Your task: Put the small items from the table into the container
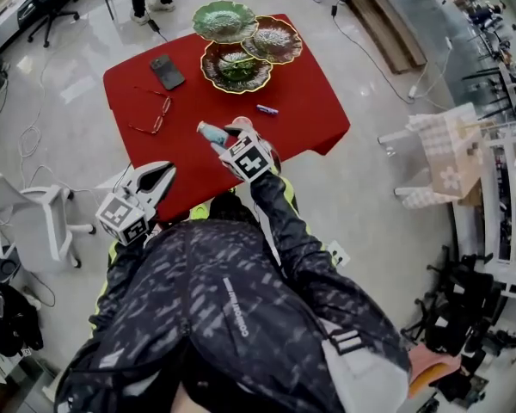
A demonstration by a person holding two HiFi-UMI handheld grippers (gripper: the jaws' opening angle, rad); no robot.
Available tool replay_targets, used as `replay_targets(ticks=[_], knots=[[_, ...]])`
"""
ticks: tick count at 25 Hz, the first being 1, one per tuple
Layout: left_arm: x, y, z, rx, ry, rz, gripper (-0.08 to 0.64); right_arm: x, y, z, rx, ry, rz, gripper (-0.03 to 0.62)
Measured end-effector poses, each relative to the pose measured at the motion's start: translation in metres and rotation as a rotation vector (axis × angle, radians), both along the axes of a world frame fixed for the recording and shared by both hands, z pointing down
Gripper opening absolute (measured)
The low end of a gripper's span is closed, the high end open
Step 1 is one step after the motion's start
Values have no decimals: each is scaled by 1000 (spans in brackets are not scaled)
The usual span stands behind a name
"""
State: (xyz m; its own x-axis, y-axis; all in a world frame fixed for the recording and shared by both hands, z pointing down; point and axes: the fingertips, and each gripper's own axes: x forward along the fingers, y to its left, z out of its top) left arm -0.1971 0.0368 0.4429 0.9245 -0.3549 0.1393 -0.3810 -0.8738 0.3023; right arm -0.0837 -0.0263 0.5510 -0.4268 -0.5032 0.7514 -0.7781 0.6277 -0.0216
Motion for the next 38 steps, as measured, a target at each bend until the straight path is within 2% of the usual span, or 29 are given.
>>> replay_targets(ticks=[7, 10, 19, 28, 38], knots=[[8, 3, -4, -13, 34, 30, 32, 13, 8, -42, 77, -14, 69, 193], [11, 4, -5, -13, 27, 45, 32, 21, 10, -53, 103, -9, 91, 193], [22, -15, -9, -18, 35, 34, 32, 46, -1, -78, 167, -14, 134, 193], [53, -38, -6, -20, 16, 3, 32, 88, -33, -90, 205, -12, 136, 193], [106, -78, -5, -30, 12, -73, 32, 139, -86, -94, 223, -18, 83, 193]])
